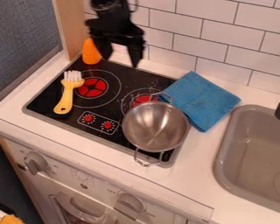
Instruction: Move the blue cloth in the left side of the burner
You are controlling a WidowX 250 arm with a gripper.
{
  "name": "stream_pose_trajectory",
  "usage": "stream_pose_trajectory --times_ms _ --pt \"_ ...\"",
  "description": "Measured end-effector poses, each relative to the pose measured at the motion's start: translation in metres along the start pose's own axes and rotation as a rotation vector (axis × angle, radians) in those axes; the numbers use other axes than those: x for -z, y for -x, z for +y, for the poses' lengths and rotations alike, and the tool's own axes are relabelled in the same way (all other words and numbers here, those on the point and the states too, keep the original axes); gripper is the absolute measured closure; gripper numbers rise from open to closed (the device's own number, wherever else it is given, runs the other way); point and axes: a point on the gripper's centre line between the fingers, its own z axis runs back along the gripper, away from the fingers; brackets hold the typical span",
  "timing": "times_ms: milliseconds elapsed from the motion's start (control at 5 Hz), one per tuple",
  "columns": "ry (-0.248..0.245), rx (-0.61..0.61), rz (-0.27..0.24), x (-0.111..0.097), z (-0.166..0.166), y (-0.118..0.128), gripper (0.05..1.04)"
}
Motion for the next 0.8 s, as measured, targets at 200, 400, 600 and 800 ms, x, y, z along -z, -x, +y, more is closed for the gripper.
stream_pose_trajectory --times_ms 200,400,600,800 --pt "0.024 0.075 0.018 0.015 -0.024 -0.016 0.083" --pt "0.064 0.142 0.012 0.026 -0.047 -0.026 0.083" --pt "0.083 0.225 0.049 0.043 -0.067 -0.021 0.083" --pt "0.1 0.284 0.065 0.05 -0.082 -0.018 0.083"
